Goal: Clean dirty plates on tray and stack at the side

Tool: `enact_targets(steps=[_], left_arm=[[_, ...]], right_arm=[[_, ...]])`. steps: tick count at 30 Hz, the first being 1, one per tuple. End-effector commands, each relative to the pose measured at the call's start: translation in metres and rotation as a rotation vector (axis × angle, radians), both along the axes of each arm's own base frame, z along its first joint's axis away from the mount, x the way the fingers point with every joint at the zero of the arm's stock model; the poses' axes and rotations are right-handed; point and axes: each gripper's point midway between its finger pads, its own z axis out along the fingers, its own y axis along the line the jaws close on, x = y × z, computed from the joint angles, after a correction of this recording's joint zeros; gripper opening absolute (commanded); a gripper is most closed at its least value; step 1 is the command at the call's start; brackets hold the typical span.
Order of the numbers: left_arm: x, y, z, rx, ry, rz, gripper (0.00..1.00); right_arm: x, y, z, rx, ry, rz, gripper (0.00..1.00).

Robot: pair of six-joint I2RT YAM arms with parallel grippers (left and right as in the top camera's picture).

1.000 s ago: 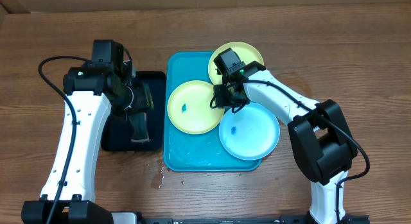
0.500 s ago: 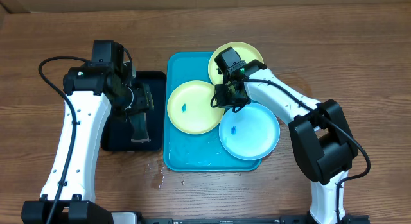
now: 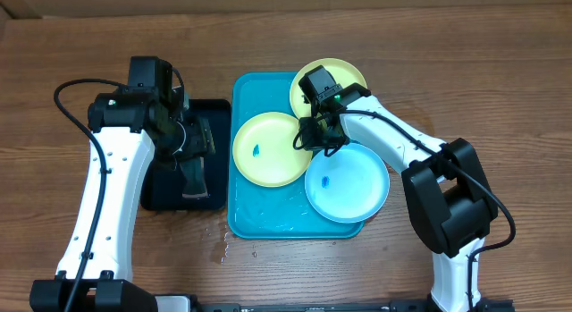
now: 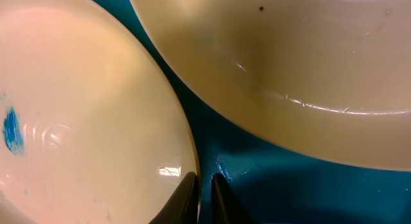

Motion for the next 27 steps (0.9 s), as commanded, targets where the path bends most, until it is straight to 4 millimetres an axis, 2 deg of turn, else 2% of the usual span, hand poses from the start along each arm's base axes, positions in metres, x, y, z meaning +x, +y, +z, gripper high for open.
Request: enact_targets(steps=[1,16,27], left_arm=[[0.0028,-0.0009,0.0029,0.001,-0.011,-0.018,0.69],[0.0029,-0.0008,0.003,0.002,-0.012,-0.018,0.7],[0.0029,-0.0008,0.003,0.002,-0.012,-0.018,0.69]], right_arm=[[0.0091,0.0024,0.0094,0.009,-0.033,-0.006,0.11],[0.0092,0.0051,0.0098,0.012,-0.038,-0.001,0.13],[0.0075,0.008,0.0096,-0.006,-0.05,0.009,0.12]])
